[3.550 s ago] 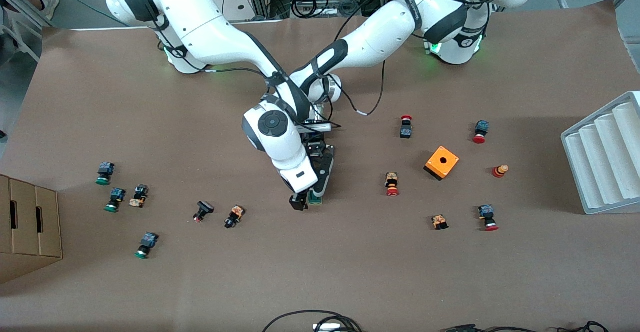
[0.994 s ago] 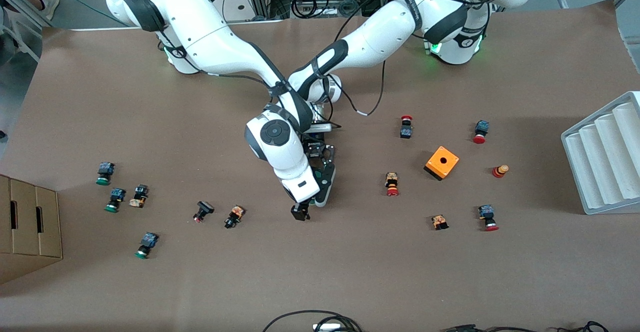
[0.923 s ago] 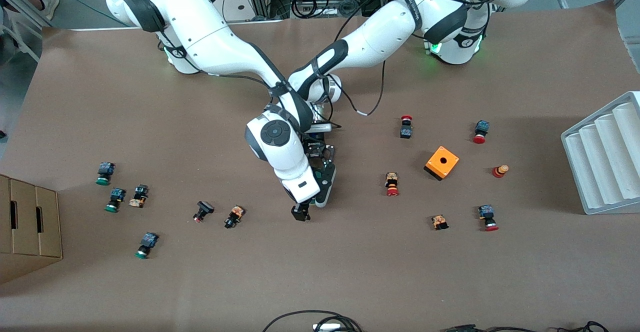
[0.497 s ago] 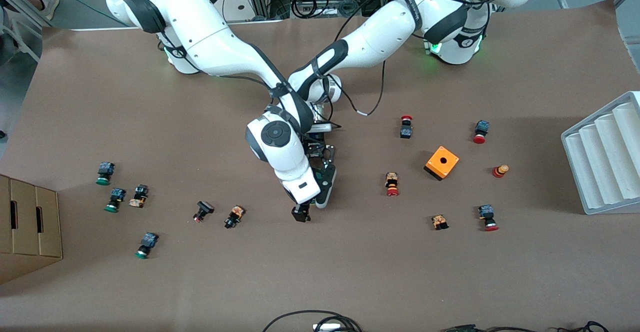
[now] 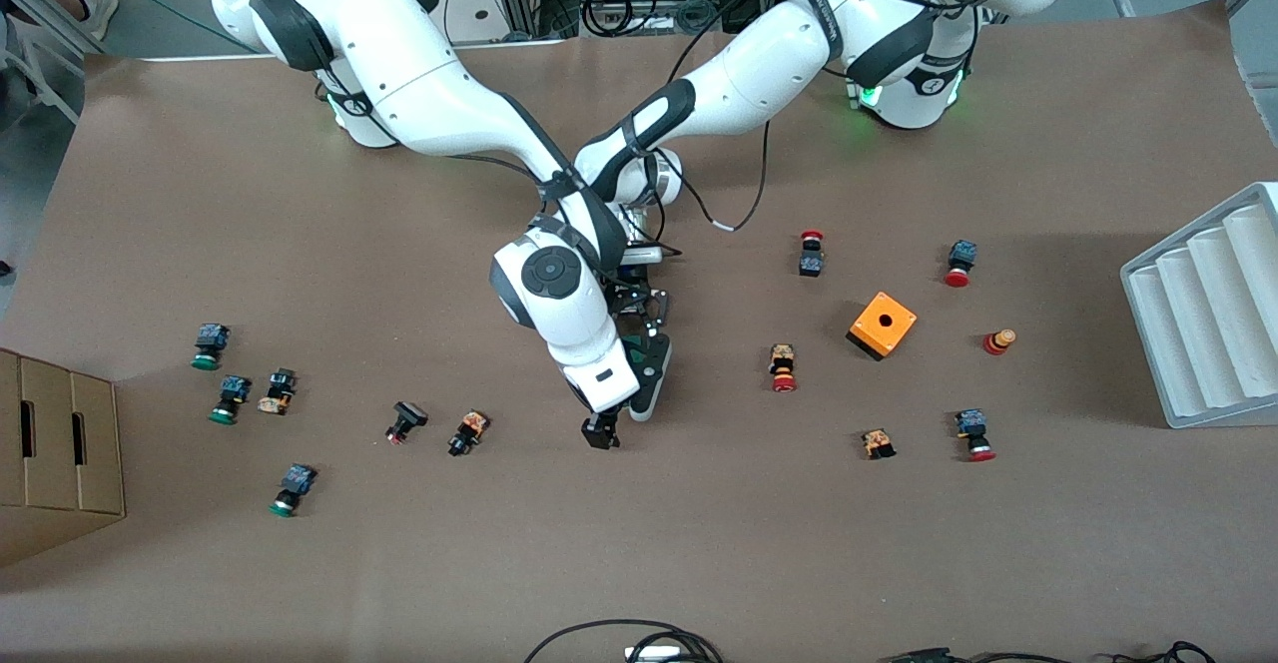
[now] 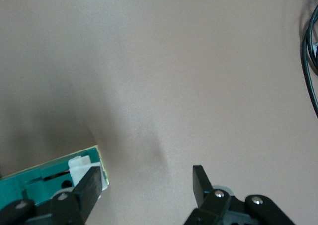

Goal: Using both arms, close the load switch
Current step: 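Press the handle blades down into the contacts with the right gripper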

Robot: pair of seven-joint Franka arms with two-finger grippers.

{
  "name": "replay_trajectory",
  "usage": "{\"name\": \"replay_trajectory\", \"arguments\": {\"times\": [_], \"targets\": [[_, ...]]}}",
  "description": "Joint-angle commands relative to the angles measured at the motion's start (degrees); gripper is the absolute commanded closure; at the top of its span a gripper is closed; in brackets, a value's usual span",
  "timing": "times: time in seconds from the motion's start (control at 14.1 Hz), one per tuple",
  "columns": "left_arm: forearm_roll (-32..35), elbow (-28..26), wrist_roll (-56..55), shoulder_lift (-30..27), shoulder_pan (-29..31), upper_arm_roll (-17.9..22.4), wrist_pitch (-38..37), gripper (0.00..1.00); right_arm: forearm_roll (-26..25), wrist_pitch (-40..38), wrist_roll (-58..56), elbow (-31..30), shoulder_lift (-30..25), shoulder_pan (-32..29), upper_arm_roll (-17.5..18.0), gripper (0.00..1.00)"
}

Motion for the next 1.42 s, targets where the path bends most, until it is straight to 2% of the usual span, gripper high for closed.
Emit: {"name": "replay_trajectory", "arguments": {"times": [0.0,1.35], "targets": [[0.53,1.11,-1.00,0.49,-0.98,0.87,-1.04,0.39,-0.59,0.98,0.86,2.44,2.18,-0.35,-0.12,0.18],[0.53,1.02,-1.00,0.49,-0.98,0.87,-0.95,0.39,-0.59,2.21,0.86,3.67,4.02,-0.44,-0.21,0.18]]}}
